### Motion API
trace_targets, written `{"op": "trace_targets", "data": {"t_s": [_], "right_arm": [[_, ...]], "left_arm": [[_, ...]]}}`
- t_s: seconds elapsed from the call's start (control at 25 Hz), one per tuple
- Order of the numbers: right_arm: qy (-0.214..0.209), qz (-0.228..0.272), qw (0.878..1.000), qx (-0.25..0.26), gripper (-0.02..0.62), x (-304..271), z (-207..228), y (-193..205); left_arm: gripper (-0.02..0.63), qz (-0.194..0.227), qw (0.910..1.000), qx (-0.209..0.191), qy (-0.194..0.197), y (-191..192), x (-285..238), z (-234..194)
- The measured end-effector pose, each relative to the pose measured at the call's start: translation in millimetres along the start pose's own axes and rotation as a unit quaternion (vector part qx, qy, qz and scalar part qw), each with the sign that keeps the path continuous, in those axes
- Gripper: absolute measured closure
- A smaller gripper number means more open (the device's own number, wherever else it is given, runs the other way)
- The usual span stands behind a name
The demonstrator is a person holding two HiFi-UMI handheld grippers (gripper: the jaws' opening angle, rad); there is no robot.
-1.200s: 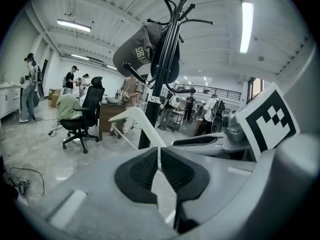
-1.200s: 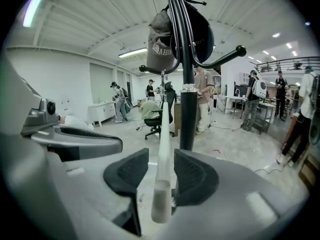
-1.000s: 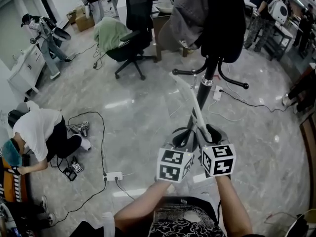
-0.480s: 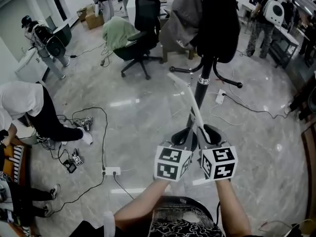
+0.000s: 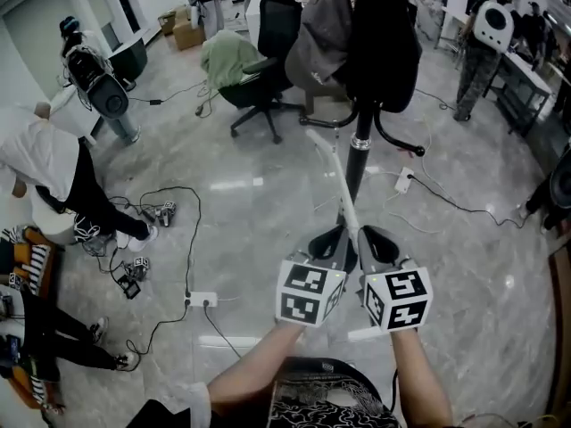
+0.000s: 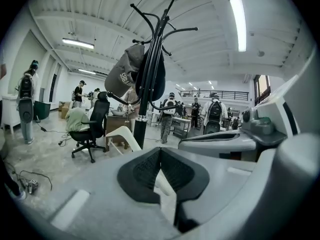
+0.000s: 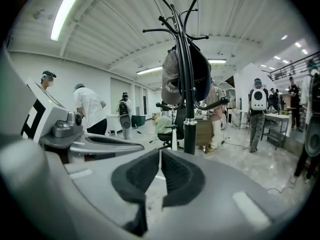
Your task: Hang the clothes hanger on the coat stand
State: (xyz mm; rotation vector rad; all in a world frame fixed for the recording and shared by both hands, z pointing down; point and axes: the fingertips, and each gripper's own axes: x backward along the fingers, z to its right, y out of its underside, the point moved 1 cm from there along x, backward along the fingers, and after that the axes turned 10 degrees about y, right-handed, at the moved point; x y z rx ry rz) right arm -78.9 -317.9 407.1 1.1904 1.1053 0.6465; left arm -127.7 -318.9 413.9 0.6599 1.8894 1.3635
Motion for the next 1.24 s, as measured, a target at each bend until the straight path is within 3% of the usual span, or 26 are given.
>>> {"op": "trace_targets", "data": {"t_s": [0.4, 1.24], "right_arm": [[-0.038, 0.012, 0.999, 0.008, 0.594, 15.8, 8.7, -3.2], [-0.052, 0.008, 0.999, 0.005, 0.594, 22.3, 12.9, 2.6]], "left_arm": [[0.600, -0.001, 0.9996, -0.008, -0.025, -3.6, -3.5, 21.2], [0.600, -0.006, 0.9993, -0.002, -0.038, 2.0, -1.5, 28.6]]}}
